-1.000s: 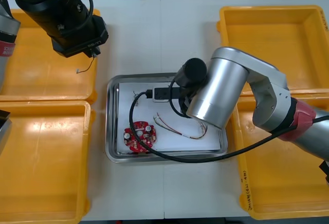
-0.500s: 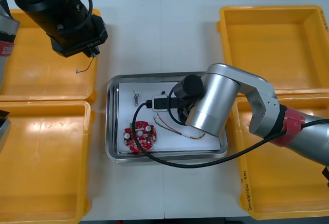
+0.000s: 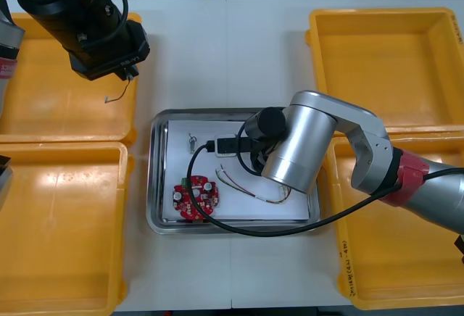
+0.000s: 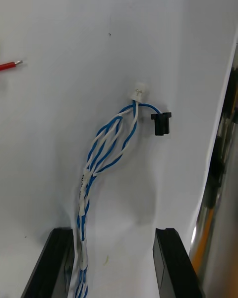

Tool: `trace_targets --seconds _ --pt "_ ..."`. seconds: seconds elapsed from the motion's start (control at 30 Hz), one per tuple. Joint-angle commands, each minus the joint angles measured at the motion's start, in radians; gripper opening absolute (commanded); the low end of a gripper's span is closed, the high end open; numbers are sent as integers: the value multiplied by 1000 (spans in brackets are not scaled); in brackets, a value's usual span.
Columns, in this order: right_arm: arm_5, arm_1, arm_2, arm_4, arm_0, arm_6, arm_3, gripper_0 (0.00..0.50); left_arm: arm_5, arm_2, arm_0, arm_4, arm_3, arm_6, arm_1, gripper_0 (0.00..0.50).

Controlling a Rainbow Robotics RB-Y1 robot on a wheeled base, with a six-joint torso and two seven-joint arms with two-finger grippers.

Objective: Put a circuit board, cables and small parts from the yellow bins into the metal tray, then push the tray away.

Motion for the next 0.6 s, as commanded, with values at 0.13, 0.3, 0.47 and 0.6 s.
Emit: trace_targets --seconds 0.13,0.3,0.47,0.6 --pt "19 5 -59 15 5 -4 -40 468 8 9 -54 11 -30 -36 43 0" --pt "77 5 -134 -16 -8 10 -71 469 8 9 -52 13 -30 -36 45 0" --pt "188 5 -263 -136 -28 36 -105 470 8 9 -54 17 -30 -36 46 0" --pt "268 5 -364 -194 -34 51 -151 468 8 9 -52 19 -30 -36 46 0"
